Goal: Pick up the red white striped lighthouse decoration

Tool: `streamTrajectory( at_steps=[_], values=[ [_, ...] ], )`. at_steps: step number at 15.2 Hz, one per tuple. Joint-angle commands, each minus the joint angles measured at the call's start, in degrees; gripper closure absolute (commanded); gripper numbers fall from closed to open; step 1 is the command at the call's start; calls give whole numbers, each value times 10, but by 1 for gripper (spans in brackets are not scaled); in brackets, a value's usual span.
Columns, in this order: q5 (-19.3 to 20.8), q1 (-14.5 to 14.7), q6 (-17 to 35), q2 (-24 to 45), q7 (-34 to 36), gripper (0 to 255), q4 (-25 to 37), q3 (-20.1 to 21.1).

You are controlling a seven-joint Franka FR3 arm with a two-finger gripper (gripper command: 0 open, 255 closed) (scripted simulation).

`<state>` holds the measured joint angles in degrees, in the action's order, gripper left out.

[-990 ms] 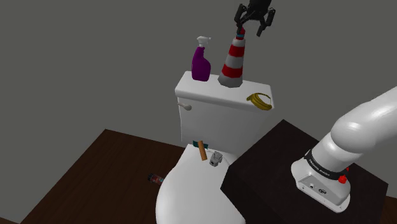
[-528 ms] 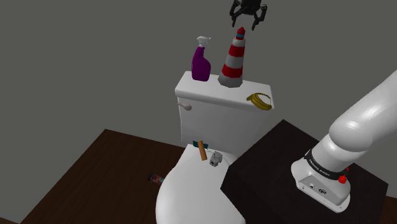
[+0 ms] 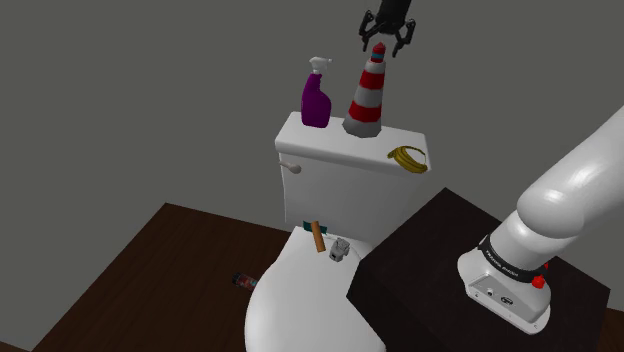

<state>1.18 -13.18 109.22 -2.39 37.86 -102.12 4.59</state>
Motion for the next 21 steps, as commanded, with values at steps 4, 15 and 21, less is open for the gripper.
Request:
streamTrajectory(
  at_steps=[4,15,21],
  values=[
    [0,0,11,0,1,255,-11,1],
    [0,1,-12,0,1,255,12,1],
    [0,1,-60,6,0,255,66,1]
  ],
)
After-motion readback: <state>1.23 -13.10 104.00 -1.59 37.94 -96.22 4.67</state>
